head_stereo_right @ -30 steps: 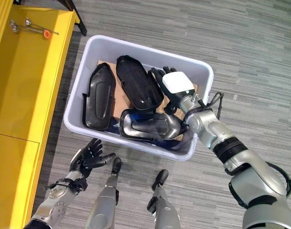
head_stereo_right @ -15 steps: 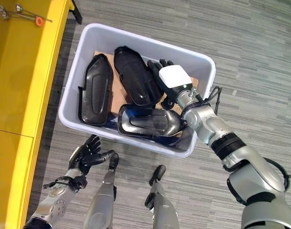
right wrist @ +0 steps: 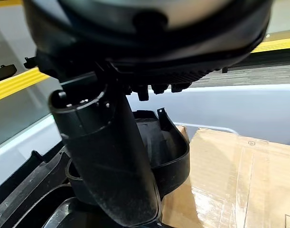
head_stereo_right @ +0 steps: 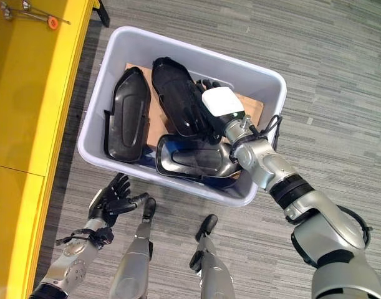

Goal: Move parts from the plastic box to the shelf.

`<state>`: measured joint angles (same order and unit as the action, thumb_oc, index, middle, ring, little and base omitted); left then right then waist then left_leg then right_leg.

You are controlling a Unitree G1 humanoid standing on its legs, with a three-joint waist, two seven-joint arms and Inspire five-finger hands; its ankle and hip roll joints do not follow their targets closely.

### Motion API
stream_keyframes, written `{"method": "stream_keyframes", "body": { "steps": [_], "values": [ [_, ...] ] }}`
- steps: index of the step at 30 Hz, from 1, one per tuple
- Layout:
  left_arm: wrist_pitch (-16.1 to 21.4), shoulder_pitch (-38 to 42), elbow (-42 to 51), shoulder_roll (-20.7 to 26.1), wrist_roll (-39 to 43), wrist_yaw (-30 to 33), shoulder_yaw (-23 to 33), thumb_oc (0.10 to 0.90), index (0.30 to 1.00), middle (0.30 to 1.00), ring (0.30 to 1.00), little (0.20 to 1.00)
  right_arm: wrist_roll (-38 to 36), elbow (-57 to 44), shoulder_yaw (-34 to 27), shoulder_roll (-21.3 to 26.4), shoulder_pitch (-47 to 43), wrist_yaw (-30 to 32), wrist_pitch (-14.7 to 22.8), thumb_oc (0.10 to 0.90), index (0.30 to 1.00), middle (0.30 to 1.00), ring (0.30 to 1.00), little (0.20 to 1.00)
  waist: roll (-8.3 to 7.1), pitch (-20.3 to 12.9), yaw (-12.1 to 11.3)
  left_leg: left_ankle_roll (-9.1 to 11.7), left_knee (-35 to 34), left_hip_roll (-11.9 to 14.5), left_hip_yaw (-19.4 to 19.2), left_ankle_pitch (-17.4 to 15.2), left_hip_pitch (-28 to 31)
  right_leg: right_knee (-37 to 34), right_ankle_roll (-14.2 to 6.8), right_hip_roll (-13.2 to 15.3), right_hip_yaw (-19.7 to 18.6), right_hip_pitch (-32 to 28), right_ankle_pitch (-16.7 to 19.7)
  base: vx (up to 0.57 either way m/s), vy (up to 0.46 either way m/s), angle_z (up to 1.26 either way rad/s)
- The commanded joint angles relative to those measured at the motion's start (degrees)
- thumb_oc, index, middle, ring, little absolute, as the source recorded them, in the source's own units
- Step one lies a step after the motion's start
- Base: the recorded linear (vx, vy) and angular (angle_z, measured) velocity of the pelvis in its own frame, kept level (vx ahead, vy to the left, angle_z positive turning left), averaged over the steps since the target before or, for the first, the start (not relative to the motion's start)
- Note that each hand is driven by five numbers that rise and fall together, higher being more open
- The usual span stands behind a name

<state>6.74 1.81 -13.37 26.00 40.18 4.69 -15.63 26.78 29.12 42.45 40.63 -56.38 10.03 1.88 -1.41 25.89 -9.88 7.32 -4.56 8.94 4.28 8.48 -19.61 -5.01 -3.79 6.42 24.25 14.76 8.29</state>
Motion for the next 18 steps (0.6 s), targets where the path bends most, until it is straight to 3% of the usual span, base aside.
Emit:
{"method": "stream_keyframes", "body": {
  "steps": [1,18],
  "values": [
    [4.6,0.0,6.5,1.7,0.3,0.4,-0.8,0.9,1.0,1.0,1.0,1.0,-2.2,-4.7,1.8,1.7,-7.6,3.0,1.4,0.9,1.0,1.0,1.0,1.0,-1.17,-1.1,-0.8,1.4,-0.4,4.1,-2.0,0.4,2.5,5.2,-5.0,5.9,-1.6,1.8,-2.0,0.0,0.0,0.0],
    [5.2,0.1,7.0,1.8,0.5,1.6,0.0,0.9,1.0,1.0,1.0,1.0,-3.5,-2.6,2.7,-0.7,-7.2,2.5,1.0,0.9,1.0,1.0,1.0,1.0,-1.45,0.3,-1.7,1.3,-0.4,4.0,-1.7,0.4,1.0,5.3,-5.1,5.8,-1.5,2.9,-2.1,0.0,0.002,0.01]
  ]
}}
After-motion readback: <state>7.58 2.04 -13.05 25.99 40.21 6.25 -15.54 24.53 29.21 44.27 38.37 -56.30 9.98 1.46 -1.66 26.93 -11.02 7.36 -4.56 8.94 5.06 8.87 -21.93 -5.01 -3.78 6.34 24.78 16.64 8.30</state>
